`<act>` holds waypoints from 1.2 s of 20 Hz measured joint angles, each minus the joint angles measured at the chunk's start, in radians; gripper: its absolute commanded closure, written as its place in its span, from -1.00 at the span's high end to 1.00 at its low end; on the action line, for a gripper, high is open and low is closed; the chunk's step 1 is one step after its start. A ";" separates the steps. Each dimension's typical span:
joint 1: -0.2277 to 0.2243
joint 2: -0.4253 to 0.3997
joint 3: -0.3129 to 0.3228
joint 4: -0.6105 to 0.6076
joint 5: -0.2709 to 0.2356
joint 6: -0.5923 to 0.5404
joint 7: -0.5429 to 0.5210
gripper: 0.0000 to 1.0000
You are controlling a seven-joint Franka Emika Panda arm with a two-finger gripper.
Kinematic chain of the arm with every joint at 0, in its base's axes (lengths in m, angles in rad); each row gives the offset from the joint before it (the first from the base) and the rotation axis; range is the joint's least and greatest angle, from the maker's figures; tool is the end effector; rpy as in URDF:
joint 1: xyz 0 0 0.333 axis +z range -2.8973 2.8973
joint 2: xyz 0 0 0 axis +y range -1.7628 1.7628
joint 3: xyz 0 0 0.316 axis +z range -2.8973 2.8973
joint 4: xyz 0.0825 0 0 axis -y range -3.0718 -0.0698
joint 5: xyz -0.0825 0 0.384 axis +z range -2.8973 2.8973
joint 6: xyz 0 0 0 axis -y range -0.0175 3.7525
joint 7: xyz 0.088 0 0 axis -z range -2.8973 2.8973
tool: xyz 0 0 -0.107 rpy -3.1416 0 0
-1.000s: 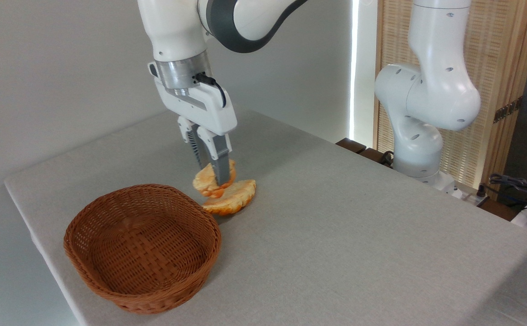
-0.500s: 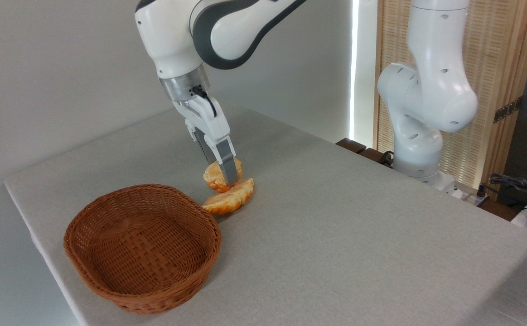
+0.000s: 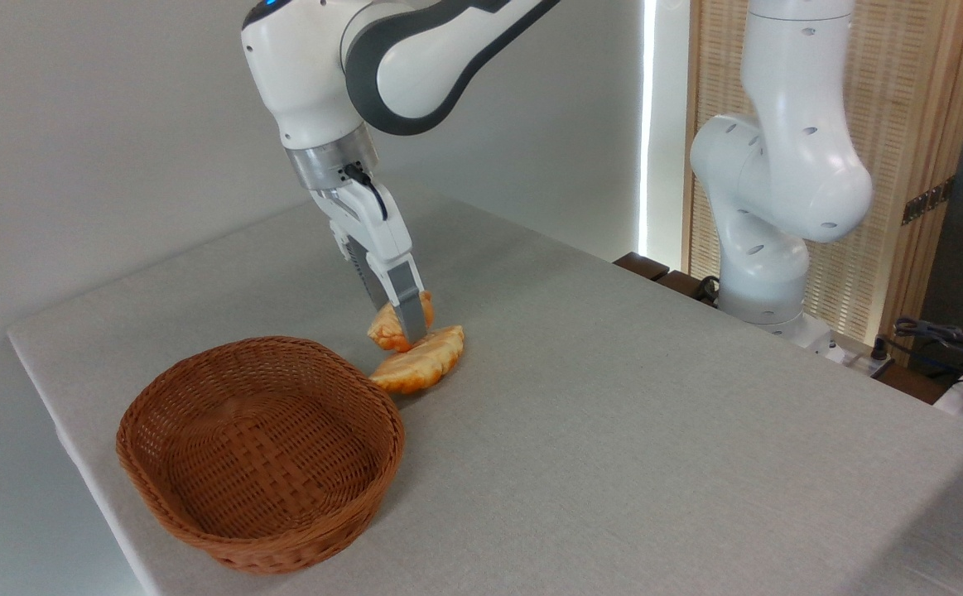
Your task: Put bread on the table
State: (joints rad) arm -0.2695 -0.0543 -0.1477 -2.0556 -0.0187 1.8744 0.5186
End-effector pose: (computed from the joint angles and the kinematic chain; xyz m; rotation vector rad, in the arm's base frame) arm 0.4767 -0.2137 0.4501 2.7893 -1.3965 -0.1981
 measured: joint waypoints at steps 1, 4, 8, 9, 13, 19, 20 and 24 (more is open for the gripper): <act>0.000 0.000 0.001 0.011 -0.011 0.002 -0.001 1.00; 0.002 -0.001 0.010 0.055 -0.053 0.004 -0.005 1.00; 0.006 -0.005 0.016 0.085 -0.068 0.004 -0.005 1.00; 0.006 -0.005 0.016 0.086 -0.068 0.004 -0.006 1.00; 0.007 -0.007 0.019 0.099 -0.069 0.005 -0.010 1.00; 0.012 -0.014 0.093 0.182 -0.068 0.005 -0.012 1.00; 0.014 -0.014 0.121 0.199 -0.068 0.005 -0.011 1.00; 0.018 -0.014 0.204 0.222 -0.068 0.002 0.046 1.00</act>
State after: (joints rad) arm -0.2513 -0.0681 0.0563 -1.8340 -0.0863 1.8768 0.5643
